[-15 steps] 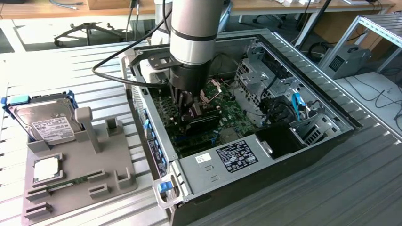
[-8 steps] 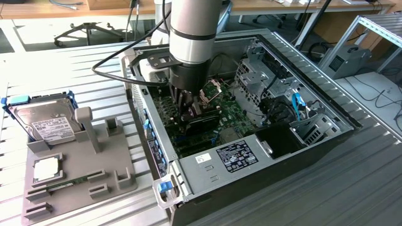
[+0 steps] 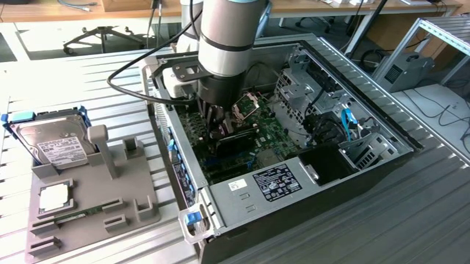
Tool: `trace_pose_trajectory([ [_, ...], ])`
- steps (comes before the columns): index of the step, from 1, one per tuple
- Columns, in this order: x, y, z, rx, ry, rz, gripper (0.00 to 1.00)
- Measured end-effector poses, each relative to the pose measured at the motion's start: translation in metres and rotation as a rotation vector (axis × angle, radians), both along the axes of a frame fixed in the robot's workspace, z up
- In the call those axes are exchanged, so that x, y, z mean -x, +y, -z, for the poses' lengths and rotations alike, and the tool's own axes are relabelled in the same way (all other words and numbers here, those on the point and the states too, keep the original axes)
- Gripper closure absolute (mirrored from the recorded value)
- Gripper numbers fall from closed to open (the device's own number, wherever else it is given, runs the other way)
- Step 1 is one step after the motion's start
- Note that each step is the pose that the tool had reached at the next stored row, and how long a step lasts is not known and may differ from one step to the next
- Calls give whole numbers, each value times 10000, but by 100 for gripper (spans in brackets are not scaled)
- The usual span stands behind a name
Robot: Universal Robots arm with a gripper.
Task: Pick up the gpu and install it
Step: 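Press down on the gpu until it lock into place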
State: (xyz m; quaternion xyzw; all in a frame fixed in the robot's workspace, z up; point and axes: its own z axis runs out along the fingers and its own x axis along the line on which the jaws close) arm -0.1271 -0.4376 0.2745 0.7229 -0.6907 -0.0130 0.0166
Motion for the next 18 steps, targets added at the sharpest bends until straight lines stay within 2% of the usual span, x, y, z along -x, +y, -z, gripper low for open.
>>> trace_pose_trajectory([
  [1,0,0,0,-151,0,1,89],
  [2,0,1,1,-202,-1,1,89],
  [7,2,-2,1,-246,-3,1,89],
  [9,5,-22,2,-249,-2,0,89],
  [11,6,-32,2,-234,-4,3,89],
  [13,5,-33,2,-192,-3,1,89],
  [16,5,-33,3,9,-5,1,89],
  [17,5,-34,3,51,-5,0,89],
  [18,5,-34,3,66,-5,-1,89],
])
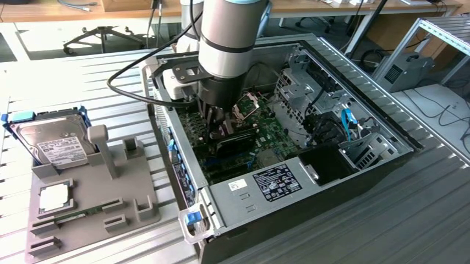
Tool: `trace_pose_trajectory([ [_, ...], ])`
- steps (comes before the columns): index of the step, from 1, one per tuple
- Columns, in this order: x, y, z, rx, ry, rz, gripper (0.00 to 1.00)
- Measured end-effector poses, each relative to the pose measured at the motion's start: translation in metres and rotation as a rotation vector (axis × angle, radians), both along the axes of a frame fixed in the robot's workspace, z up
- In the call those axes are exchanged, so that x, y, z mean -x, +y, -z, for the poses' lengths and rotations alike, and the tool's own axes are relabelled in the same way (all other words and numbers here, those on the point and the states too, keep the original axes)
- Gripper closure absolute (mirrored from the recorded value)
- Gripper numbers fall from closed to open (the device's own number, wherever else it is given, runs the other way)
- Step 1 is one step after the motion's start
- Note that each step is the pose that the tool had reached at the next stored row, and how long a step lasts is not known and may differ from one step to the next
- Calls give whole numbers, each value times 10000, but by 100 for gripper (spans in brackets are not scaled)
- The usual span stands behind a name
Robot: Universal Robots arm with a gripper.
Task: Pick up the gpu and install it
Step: 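Press down on the gpu until it lock into place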
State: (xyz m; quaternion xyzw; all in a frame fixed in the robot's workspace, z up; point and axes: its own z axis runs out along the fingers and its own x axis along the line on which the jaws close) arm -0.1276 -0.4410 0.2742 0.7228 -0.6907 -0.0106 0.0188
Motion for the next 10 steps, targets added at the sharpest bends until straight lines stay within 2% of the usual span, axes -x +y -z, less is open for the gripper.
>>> trace_pose_trajectory([
  [3,0,1,-17,23,0,2,89],
  [8,1,1,-116,37,2,1,89],
  [10,1,2,-116,35,0,2,89],
])
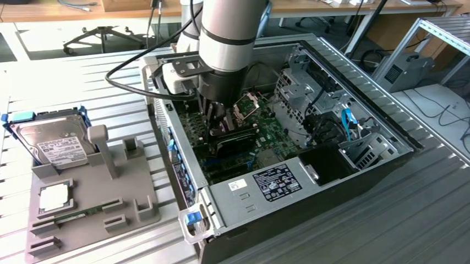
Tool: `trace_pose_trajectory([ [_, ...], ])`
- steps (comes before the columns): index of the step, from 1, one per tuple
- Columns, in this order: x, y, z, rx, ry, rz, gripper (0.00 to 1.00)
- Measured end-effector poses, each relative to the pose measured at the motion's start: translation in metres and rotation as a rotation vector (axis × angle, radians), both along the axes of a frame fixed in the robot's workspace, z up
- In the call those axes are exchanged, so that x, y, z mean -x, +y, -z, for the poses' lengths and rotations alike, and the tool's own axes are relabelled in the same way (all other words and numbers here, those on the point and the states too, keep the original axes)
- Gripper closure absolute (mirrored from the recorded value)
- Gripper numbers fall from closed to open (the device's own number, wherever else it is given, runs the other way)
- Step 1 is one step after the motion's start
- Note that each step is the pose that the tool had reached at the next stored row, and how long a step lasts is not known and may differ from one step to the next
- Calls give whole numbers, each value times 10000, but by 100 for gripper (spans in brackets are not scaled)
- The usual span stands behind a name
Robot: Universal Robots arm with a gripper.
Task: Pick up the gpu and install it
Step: 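Press down on the gpu until it lock into place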
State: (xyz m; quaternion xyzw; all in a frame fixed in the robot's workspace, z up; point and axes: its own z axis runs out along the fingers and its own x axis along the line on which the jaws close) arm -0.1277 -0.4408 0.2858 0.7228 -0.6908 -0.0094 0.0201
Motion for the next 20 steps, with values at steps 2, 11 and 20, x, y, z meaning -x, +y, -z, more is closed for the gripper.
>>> trace_pose_trajectory([
  [2,0,0,0,1,1,0,89],
  [11,-6,-33,95,14,8,0,89],
  [20,-13,-31,188,86,13,0,89],
])
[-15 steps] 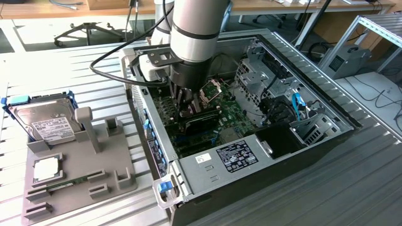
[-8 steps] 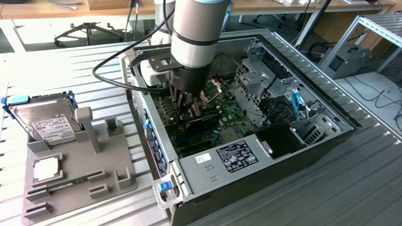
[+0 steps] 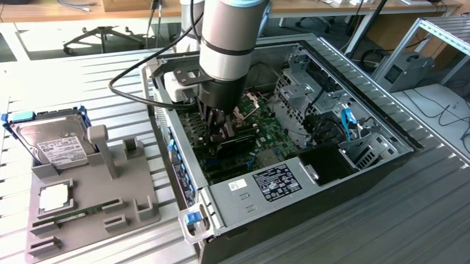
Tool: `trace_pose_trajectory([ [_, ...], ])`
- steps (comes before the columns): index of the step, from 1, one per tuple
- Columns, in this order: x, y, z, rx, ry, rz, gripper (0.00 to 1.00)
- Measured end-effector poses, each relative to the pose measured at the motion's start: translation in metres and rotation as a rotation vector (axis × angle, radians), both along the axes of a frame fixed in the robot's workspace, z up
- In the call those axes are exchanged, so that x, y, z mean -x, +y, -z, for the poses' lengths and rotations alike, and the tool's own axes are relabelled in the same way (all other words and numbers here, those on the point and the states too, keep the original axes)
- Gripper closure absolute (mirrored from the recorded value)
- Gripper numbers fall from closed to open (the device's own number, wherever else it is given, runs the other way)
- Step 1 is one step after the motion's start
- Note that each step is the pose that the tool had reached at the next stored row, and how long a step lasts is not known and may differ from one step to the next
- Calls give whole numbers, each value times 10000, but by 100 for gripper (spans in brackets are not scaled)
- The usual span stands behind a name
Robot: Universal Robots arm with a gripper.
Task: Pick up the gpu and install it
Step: 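Press down on the gpu until it lock into place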
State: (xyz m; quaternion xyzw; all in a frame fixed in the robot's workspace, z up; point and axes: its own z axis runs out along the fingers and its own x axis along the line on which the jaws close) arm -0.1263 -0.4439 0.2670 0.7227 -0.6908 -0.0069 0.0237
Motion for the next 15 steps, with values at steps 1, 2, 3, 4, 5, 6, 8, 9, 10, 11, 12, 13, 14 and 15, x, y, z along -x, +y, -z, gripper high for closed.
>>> trace_pose_trajectory([
  [1,-3,5,-56,-32,-20,-2,89],
  [2,-1,3,-133,-10,-8,-1,89],
  [3,-1,2,-188,-2,-2,0,89],
  [4,-1,3,-231,-6,-5,2,89],
  [5,-1,2,-284,-3,-2,7,89],
  [6,0,2,-329,-3,-2,11,89],
  [8,0,0,-419,-2,-1,13,89],
  [9,0,-1,-448,-3,-2,12,89],
  [10,0,-2,-457,-1,-1,11,89],
  [11,-8,-1,-455,-4,1,11,89],
  [12,-43,-2,-456,-3,26,10,89],
  [13,-123,-2,-456,-1,100,10,89],
  [14,-173,-2,-456,-1,136,9,89],
  [15,-212,-2,-456,-1,163,9,89],
])
